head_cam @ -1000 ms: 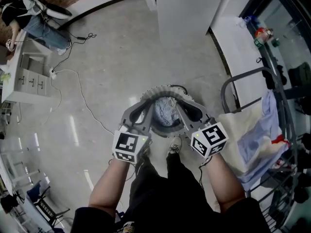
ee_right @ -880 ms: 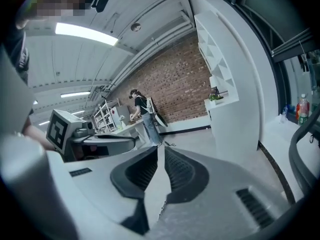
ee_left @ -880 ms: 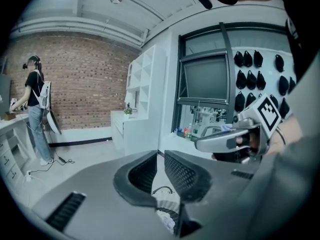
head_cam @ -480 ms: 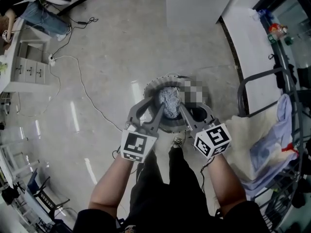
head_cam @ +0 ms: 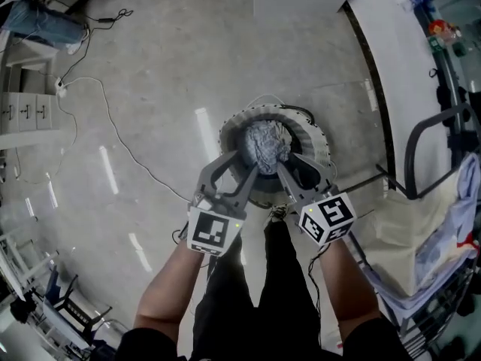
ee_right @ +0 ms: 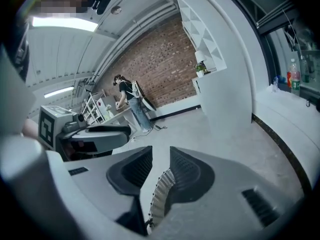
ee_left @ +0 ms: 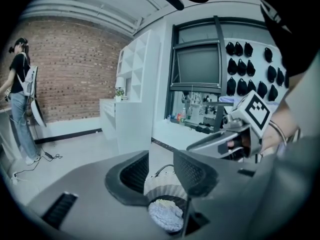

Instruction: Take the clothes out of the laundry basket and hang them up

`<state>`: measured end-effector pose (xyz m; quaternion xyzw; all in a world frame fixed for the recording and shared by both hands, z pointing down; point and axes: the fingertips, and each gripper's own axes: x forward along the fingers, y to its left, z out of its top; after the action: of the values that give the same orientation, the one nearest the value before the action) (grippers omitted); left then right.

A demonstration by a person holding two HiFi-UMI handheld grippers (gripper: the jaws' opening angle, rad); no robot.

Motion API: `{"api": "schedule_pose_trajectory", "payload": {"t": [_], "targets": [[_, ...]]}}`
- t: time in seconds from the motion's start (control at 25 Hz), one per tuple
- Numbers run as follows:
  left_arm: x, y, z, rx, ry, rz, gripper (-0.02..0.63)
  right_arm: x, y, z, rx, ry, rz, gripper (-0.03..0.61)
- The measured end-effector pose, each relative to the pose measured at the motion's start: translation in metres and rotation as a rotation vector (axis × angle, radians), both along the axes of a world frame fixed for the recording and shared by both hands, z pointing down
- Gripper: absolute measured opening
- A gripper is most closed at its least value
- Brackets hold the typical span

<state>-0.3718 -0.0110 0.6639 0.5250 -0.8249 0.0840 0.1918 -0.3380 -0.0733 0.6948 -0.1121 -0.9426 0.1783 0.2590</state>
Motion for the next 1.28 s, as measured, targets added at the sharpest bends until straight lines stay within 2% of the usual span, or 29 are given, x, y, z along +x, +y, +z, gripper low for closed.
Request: {"api": "schedule_pose_trajectory", "payload": {"t": [0.24,1.0,1.28], "targets": [[-0.006,0.009,0.049,-0.034,-0.009,0.035,0.150,-0.010,0.012,0.083,0.004,0.070,-0.029,0.137],[-0.009,0.041,0.192,-0.046,0.085,0.010,0.160,-0.021,0.043,0.308,-0.009,0.296,-0.096,0.146],[-0.019,0.058,0.224,-0.069,0.113,0.026,0.160,-0.035,0.058,0.394,-0.022,0.420,-0.140,0.163]]}}
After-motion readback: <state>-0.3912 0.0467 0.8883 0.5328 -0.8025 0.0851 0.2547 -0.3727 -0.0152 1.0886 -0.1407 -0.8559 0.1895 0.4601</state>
